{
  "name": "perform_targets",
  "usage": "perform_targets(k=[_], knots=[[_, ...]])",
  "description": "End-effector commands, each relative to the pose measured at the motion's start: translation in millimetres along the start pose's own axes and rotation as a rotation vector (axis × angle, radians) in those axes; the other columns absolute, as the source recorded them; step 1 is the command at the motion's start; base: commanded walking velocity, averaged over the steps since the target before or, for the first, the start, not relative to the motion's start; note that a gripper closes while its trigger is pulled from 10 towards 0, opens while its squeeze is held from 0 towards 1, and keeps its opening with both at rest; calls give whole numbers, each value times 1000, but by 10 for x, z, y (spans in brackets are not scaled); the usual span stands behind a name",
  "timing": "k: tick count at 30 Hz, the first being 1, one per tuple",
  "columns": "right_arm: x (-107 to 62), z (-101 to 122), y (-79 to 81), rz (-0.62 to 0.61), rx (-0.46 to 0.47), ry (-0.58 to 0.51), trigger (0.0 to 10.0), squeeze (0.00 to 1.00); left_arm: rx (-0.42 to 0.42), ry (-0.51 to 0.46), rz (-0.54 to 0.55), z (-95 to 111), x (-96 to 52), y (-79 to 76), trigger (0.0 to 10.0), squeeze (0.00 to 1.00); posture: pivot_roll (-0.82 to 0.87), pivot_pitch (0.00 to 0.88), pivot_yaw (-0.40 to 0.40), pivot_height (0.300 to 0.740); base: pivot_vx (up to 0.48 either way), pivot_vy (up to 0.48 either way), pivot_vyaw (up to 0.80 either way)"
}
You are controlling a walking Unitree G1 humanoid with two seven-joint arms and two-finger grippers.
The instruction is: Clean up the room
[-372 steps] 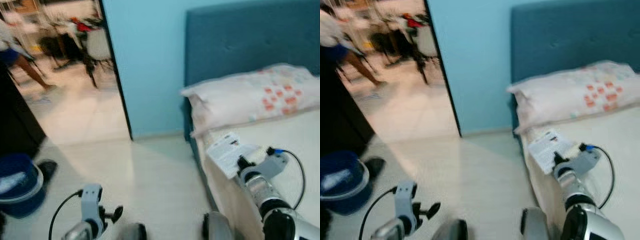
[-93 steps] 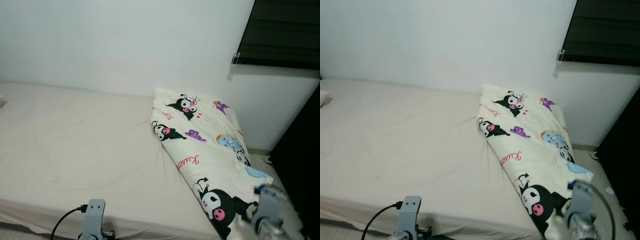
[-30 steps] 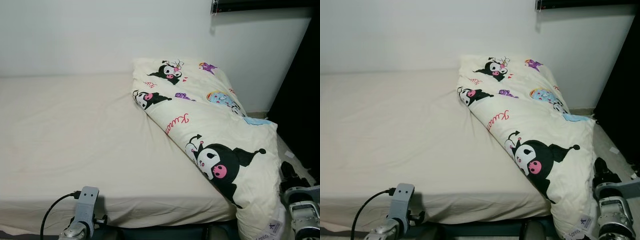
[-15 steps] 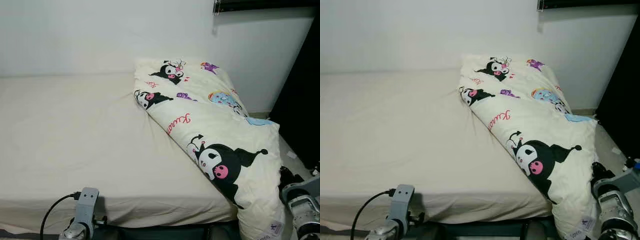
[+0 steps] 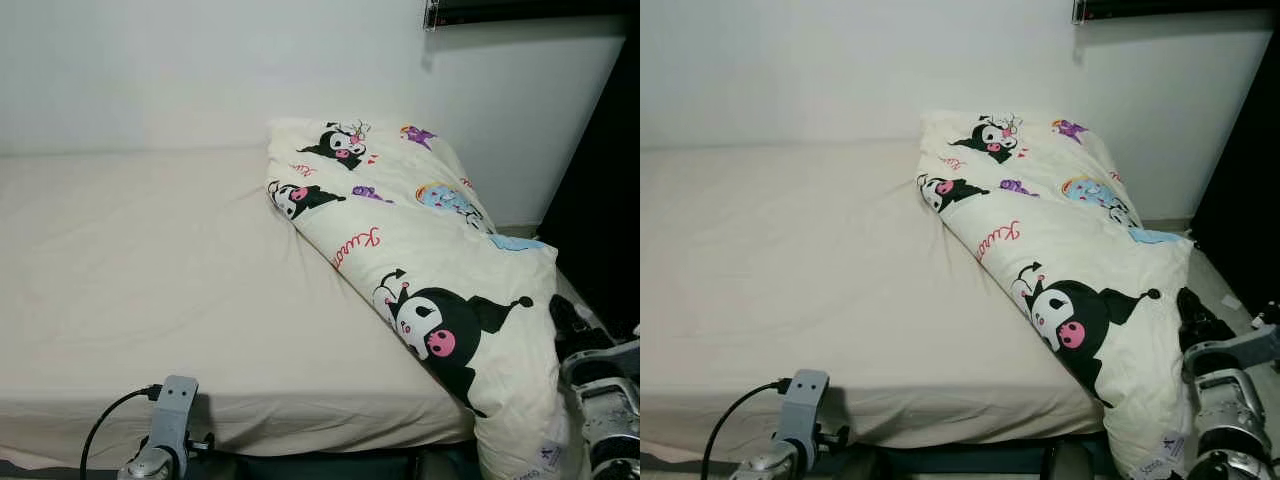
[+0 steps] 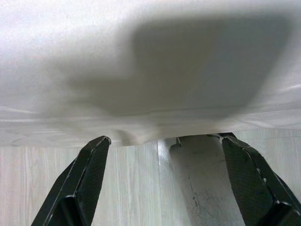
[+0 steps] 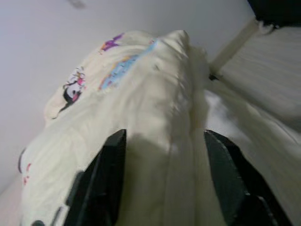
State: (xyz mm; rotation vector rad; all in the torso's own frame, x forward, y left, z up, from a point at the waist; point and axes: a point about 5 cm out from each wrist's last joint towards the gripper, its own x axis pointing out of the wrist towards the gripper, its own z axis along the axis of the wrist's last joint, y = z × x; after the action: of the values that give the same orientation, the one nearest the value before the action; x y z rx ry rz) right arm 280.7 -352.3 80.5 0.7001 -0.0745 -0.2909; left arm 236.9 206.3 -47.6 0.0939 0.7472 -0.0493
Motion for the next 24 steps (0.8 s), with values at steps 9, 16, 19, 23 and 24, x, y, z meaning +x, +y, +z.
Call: perform_targets(k=[9, 16, 19, 23, 24], knots=[[59, -202, 171, 65, -4, 76, 10000, 1000, 22, 16, 5, -58, -27, 69, 10000, 0, 70, 0, 60, 490, 0, 0, 0], [114, -174, 227, 58, -5, 75, 10000, 0, 20, 10, 3, -37, -20, 58, 10000, 0, 75, 0, 56, 490, 0, 0, 0], [128, -137, 235, 54, -12, 61, 10000, 0, 19, 14, 3, -49, -22, 56, 10000, 0, 73, 0, 58, 490, 0, 0, 0], [119, -76, 188, 27, -9, 37, 10000, 0, 21, 21, 3, -75, -30, 62, 10000, 0, 73, 0, 58, 490, 0, 0, 0], [108, -48, 156, 12, -10, 28, 10000, 0, 22, 24, 4, -85, -34, 66, 10000, 0, 67, 0, 63, 490, 0, 0, 0]])
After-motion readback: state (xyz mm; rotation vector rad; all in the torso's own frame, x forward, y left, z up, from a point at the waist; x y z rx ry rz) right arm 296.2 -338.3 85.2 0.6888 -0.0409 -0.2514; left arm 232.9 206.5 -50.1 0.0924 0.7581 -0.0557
